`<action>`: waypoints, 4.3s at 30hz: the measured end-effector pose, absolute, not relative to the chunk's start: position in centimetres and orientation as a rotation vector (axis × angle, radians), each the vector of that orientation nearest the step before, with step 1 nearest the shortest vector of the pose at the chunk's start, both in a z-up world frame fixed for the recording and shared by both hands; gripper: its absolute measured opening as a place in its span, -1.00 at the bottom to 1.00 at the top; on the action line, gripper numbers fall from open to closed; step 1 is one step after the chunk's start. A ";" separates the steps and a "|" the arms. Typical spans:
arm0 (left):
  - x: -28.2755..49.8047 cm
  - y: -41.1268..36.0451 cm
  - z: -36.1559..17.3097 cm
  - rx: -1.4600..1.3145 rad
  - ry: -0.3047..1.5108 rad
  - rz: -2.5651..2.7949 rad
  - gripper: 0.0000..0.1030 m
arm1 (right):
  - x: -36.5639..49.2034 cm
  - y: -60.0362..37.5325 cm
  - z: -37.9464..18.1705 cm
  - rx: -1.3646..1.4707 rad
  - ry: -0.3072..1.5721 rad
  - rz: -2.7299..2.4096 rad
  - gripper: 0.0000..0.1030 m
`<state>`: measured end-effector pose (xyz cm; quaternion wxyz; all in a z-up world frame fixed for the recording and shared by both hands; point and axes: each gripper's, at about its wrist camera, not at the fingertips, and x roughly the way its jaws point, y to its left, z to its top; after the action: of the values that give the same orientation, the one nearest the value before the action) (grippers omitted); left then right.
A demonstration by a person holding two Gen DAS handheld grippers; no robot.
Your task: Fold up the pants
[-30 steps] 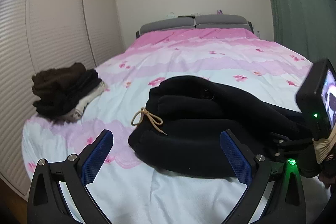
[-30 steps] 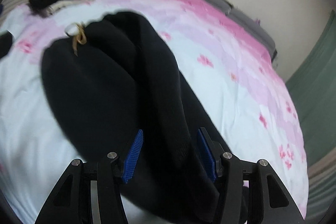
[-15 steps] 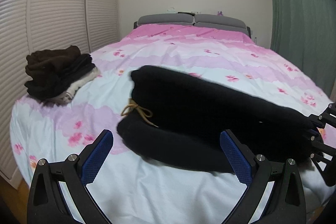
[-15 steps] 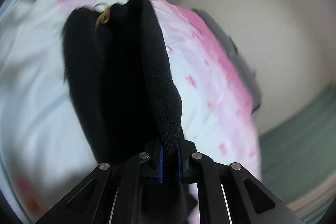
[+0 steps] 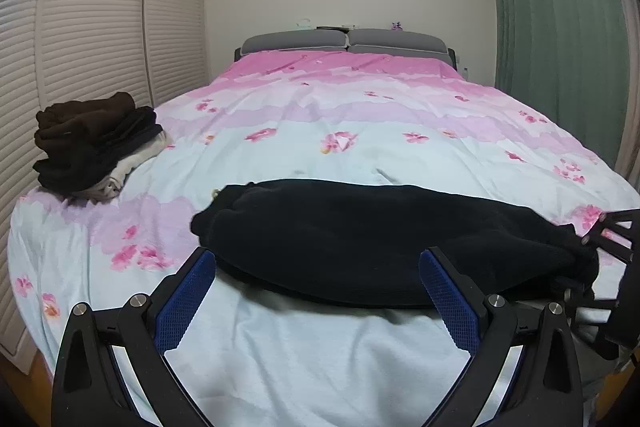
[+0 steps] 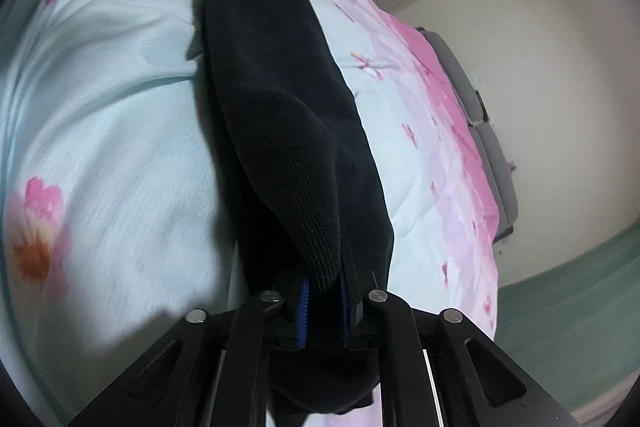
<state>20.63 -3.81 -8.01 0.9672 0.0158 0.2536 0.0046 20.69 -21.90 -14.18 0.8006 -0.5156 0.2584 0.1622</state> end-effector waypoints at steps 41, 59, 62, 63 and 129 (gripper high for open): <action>23.0 -7.6 -5.2 0.079 0.427 -0.053 1.00 | 24.9 -41.2 -12.0 0.472 0.777 0.072 -0.91; 23.8 -7.1 -5.6 0.111 0.459 -0.050 1.00 | 27.6 -41.8 -11.5 0.234 0.872 -0.041 -0.18; 23.3 -6.3 -5.4 0.108 0.453 -0.042 1.00 | 25.5 -40.9 -10.5 0.282 0.830 -0.023 -0.18; 23.0 -5.9 -5.4 0.107 0.452 -0.039 1.00 | 25.2 -40.7 -10.5 0.294 0.826 -0.016 -0.18; 31.6 8.8 -12.0 -0.095 0.583 -0.132 -0.12 | 21.0 -21.2 -9.6 0.108 0.639 0.078 -0.09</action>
<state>31.56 8.76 -11.97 0.9545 -0.0469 0.2873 -0.0648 21.03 -21.23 -9.60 0.9472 0.0530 0.3138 0.0382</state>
